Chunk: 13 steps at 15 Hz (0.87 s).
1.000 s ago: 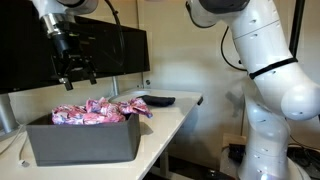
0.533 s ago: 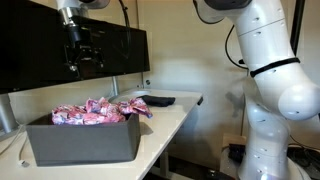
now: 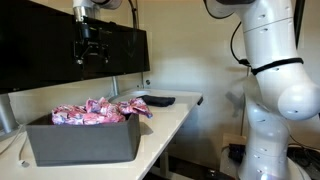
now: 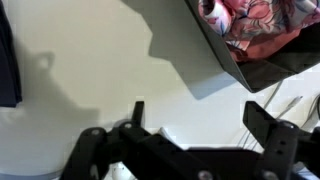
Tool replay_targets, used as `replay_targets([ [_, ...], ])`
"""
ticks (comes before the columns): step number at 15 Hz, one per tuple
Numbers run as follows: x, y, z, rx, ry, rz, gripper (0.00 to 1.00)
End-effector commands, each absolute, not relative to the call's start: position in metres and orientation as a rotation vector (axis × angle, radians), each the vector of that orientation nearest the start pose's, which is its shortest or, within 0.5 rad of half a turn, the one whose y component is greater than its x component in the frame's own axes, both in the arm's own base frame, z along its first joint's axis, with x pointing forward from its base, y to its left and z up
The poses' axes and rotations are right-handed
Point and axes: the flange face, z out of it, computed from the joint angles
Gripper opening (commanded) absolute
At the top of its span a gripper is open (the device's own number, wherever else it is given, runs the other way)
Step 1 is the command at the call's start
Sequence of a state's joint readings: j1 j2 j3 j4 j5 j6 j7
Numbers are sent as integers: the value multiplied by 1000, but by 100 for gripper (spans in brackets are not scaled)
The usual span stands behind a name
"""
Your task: Pick up the clothes and put them in the box
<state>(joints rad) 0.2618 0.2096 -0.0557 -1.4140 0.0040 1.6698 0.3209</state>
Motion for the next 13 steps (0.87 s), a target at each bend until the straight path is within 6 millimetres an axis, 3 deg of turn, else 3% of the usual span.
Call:
replay_targets([
  [1, 603, 107, 586, -3126, 283, -144, 100],
  [5, 605, 84, 571, -3158, 337, -53, 100],
  [6, 613, 90, 579, -3137, 294, -83, 100],
  [13, 613, 86, 571, -3140, 306, -54, 100],
])
